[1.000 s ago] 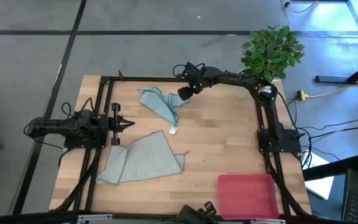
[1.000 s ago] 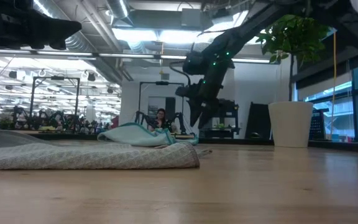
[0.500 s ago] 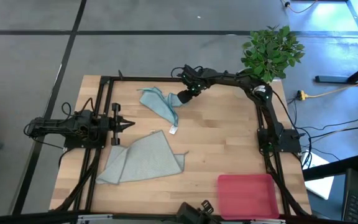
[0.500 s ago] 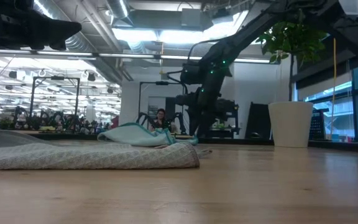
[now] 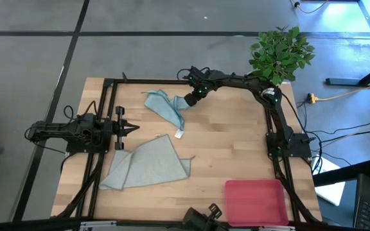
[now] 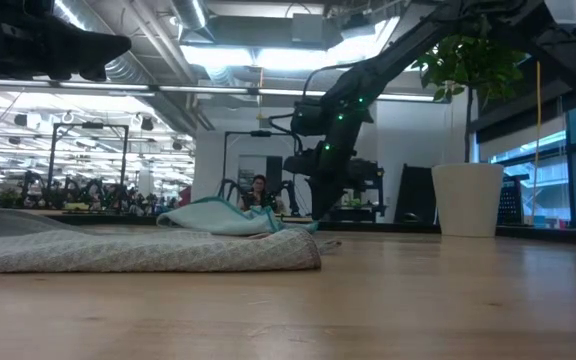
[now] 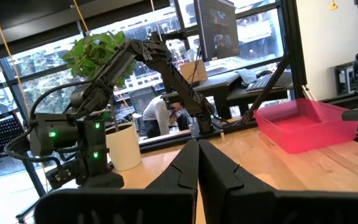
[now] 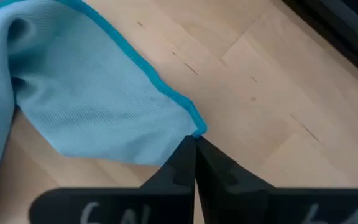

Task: Roll microfiber towels into tight, uniform cylinder then place into a basket
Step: Fold the blue towel

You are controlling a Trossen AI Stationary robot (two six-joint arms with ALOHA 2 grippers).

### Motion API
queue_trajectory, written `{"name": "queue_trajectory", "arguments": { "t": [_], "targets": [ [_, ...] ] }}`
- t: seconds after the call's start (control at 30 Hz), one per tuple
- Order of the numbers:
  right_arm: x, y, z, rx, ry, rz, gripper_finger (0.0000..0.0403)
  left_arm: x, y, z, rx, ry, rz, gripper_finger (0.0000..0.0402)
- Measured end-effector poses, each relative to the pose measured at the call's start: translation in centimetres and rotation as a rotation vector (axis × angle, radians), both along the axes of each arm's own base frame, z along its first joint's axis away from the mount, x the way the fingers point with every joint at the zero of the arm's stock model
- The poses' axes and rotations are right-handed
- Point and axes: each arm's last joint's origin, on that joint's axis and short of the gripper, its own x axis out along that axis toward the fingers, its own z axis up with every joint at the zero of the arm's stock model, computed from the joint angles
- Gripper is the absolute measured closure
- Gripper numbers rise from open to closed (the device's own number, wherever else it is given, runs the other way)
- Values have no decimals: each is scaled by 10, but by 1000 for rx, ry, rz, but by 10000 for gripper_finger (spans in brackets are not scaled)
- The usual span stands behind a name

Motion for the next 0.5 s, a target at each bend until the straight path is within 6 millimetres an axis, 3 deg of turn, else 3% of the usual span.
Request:
{"name": "queue_trajectory", "arguments": {
  "t": [0.5],
  "targets": [
    [0, 0, 0, -23, 10, 65, 400, 0, 0, -1, 0, 10, 0, 401]
  ]
}}
